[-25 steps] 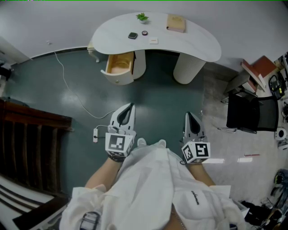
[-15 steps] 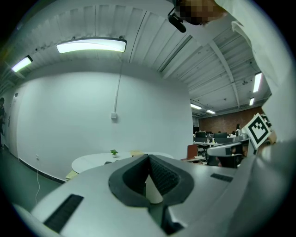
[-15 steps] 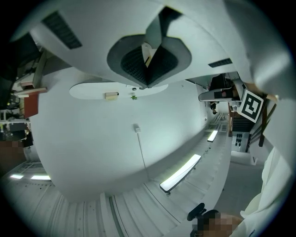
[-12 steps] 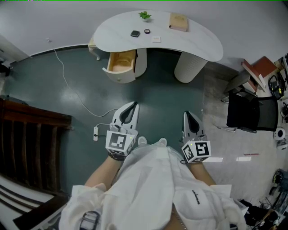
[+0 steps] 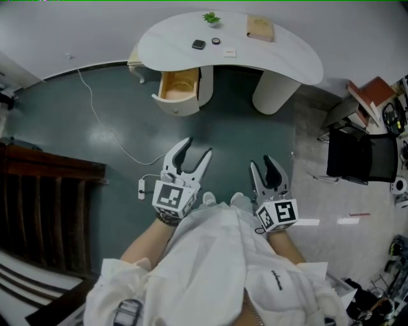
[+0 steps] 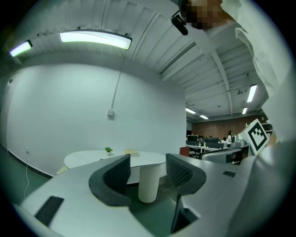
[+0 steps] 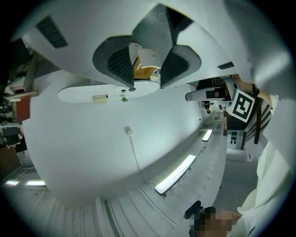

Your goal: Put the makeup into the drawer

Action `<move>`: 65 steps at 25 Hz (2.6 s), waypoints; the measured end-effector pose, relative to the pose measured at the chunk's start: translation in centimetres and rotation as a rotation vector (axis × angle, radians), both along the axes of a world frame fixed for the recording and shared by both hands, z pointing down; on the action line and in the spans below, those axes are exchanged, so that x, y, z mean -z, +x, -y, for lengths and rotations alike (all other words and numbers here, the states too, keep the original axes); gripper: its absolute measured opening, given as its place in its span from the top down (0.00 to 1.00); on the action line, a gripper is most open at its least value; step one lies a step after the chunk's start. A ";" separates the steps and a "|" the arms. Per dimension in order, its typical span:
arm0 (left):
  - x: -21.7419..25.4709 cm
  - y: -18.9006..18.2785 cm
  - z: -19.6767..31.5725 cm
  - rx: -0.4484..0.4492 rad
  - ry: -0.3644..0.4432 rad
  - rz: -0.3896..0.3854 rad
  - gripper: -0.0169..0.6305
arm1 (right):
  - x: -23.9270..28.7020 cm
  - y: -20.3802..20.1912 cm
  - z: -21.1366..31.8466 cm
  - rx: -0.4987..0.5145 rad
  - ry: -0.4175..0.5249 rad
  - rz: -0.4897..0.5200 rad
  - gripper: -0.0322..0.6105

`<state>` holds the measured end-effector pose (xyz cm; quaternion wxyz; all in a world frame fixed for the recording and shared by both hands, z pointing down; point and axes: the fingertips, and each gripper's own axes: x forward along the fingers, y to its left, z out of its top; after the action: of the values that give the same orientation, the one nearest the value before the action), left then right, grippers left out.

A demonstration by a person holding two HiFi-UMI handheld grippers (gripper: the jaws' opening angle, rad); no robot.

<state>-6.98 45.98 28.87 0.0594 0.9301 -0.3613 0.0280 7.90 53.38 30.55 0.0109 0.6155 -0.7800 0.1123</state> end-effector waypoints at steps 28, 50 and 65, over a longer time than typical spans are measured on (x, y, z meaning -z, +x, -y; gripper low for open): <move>-2.2 5.1 8.2 -0.014 -0.044 0.026 0.53 | -2.2 2.2 8.3 0.056 -0.038 0.023 0.56; -1.9 14.5 22.6 0.124 -0.044 0.058 0.53 | -0.7 10.6 24.7 0.245 -0.003 0.033 0.55; -2.9 15.7 28.3 0.128 -0.066 0.072 0.53 | -1.6 11.0 30.7 0.274 -0.029 0.049 0.55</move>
<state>8.67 17.65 31.80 0.0788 0.9011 -0.4207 0.0696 18.86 22.69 32.18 0.0160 0.4999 -0.8552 0.1360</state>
